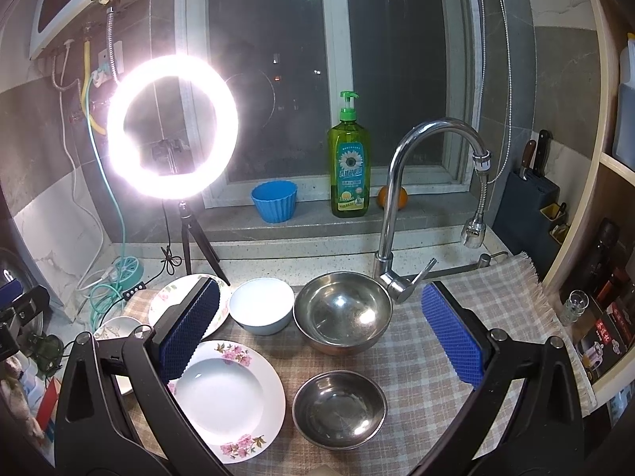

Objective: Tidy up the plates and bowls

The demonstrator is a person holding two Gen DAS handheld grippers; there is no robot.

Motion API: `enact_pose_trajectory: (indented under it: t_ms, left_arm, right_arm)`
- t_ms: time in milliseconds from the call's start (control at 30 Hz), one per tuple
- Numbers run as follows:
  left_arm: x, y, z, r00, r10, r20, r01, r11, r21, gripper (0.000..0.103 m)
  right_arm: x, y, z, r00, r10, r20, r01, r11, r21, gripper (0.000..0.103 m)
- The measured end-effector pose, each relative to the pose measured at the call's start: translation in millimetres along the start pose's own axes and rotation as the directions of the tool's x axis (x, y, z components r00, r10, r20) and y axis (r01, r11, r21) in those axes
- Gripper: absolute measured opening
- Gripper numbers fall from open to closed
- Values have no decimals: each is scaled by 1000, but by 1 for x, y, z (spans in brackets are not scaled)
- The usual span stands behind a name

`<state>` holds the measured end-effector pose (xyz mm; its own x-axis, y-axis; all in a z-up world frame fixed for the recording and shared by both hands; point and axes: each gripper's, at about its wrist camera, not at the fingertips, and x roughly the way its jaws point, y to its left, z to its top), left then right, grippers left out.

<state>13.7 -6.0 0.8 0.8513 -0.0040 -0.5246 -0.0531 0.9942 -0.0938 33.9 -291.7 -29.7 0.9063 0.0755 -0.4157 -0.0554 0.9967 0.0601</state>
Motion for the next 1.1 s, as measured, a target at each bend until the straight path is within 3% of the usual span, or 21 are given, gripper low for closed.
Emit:
enact_pose_trajectory:
  t_ms: [1100]
  left_arm:
    - [12, -5, 3, 1000, -12, -16, 13, 1000, 16, 102]
  right_arm:
    - [7, 4, 1, 1000, -1, -11, 0, 1000, -6, 103]
